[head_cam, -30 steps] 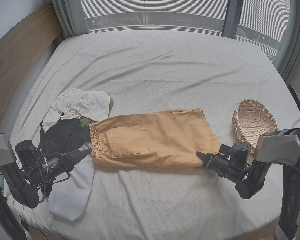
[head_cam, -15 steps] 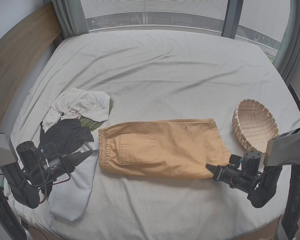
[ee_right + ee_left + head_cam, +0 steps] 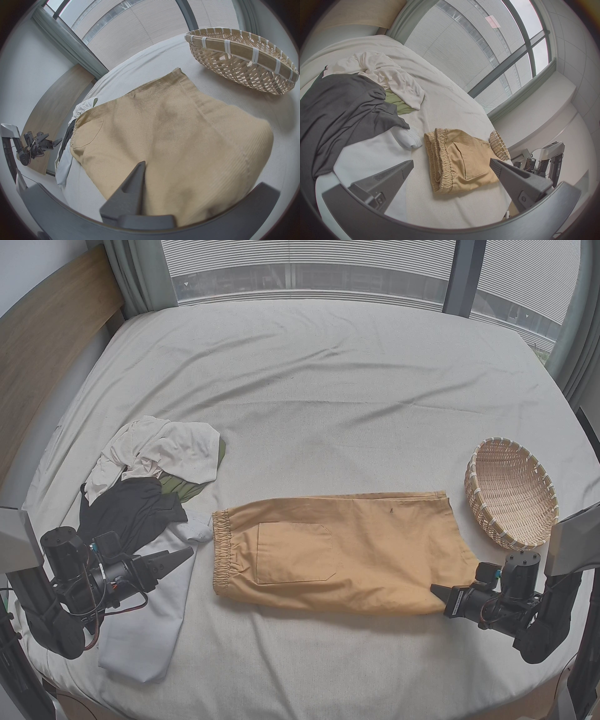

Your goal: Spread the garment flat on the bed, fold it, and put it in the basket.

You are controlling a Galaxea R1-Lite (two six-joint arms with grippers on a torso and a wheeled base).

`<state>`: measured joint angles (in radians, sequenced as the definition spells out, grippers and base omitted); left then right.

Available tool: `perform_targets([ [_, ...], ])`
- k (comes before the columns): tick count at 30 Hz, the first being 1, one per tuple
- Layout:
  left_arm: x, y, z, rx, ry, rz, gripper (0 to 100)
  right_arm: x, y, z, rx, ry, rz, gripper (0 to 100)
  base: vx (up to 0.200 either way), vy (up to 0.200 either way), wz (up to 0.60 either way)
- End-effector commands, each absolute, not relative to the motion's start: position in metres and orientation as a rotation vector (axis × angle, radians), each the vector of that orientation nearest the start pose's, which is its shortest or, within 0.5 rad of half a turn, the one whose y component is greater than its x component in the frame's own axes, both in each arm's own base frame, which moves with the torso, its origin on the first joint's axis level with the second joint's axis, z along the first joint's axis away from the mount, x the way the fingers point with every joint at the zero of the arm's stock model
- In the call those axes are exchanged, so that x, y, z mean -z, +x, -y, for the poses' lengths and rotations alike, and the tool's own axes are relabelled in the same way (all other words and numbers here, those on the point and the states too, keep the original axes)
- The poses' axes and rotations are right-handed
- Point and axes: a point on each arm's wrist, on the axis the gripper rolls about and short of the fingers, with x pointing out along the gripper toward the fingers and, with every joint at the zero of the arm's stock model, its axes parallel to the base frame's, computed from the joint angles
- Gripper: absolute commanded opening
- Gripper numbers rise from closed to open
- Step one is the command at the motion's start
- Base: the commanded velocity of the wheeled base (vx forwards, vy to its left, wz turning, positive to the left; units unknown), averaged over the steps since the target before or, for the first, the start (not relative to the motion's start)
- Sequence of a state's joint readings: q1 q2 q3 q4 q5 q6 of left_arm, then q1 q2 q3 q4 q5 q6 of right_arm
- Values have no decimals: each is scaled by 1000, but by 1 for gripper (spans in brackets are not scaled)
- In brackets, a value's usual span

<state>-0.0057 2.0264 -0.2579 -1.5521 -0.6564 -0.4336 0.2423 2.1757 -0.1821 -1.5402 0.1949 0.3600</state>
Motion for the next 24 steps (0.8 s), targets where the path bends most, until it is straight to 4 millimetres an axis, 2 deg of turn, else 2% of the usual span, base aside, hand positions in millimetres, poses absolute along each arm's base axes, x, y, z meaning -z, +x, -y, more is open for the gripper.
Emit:
perform_targets([
  [1, -56, 268, 18, 607, -488, -373, 100, -12, 250, -65, -343, 335, -532, 0, 0, 0, 0],
  [2, -54, 268, 18, 604, -490, -379, 100, -11, 250, -65, -342, 337, -534, 0, 0, 0, 0],
  [3, -53, 268, 19, 604, -489, -383, 100, -11, 250, -65, -342, 337, -534, 100, 0, 0, 0],
  [7, -49, 269, 23, 614, -489, -403, 100, -12, 250, -66, -341, 336, -532, 100, 0, 0, 0],
  [8, -46, 268, 29, 630, -490, -421, 100, -14, 246, -66, -343, 336, -535, 100, 0, 0, 0],
  [13, -42, 268, 34, 641, -490, -435, 100, -21, 232, -61, -331, 337, -540, 100, 0, 0, 0],
  [19, -42, 268, 35, 643, -490, -439, 100, -40, 231, -34, -197, 354, -441, 100, 0, 0, 0],
  [24, -38, 269, 38, 652, -489, -453, 100, -62, 221, -17, -148, 368, -350, 100, 0, 0, 0],
])
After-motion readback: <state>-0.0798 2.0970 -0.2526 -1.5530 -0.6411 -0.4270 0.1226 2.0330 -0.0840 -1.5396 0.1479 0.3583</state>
